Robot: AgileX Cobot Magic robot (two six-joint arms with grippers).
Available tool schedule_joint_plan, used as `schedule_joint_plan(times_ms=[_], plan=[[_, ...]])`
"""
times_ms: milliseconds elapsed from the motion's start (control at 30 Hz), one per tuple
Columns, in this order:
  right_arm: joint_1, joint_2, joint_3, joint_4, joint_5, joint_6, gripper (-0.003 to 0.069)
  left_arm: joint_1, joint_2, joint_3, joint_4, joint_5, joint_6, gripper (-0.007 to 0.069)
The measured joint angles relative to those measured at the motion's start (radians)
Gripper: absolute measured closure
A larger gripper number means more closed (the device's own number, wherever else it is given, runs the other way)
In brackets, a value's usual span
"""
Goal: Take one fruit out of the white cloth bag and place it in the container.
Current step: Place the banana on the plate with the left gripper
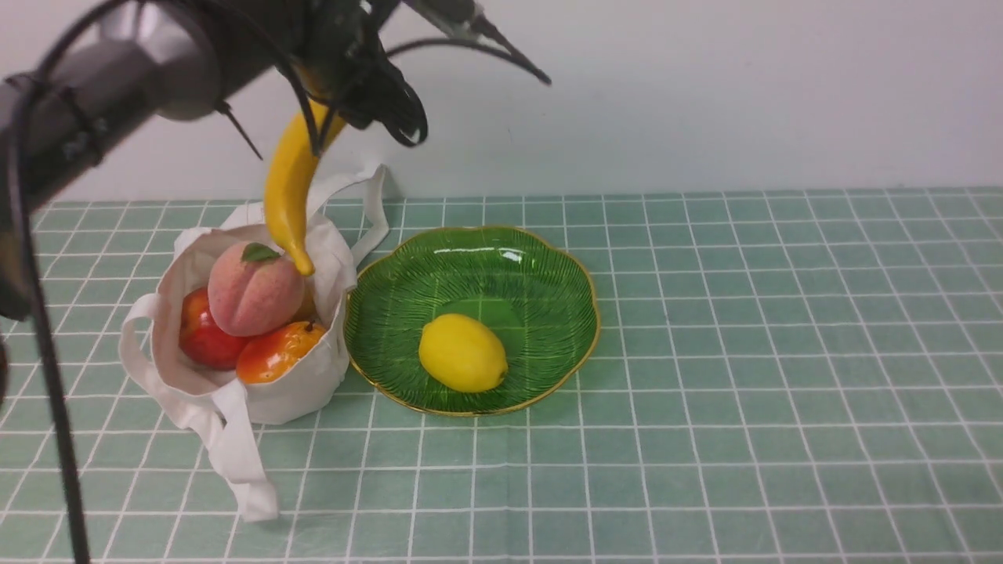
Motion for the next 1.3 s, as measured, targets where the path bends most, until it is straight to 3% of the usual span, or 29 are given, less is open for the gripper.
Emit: schedule_joint_plan(times_ms=[67,200,367,533,833,1000,1300], plan=[[0.0,0.0,0.0,0.0,0.0,0.0,0.0671,0.0,-0.026,0.0,-0.026,0.013,-0.004,0.0328],[0.0,0.0,0.0,0.0,0.0,0.0,0.0671,0.0,-0.119,0.0,-0.194,0.07,0.017,0.0328],[0.0,0.0,0.0,0.001,0.0,0.0,0.0671,0.001,-0.231,0.0,-0.495,0.232,0.199,0.0328],[0.0,0.0,0.0,0.001,0.0,0.0,0.0671,0.001,-0.248,0.0,-0.652,0.312,0.301,0.0328],[0.0,0.0,0.0,0.001,0.0,0.0,0.0671,0.001,-0.228,0.061,-0.695,0.22,0.453,0.0328],[0.0,0.0,0.0,0.001,0.0,0.0,0.0671,0.001,-0.096,0.109,-0.7,0.141,0.646,0.0328],[0.0,0.0,0.0,0.001,0.0,0.0,0.0671,-0.019,0.08,0.115,-0.691,-0.024,0.68,0.0328]])
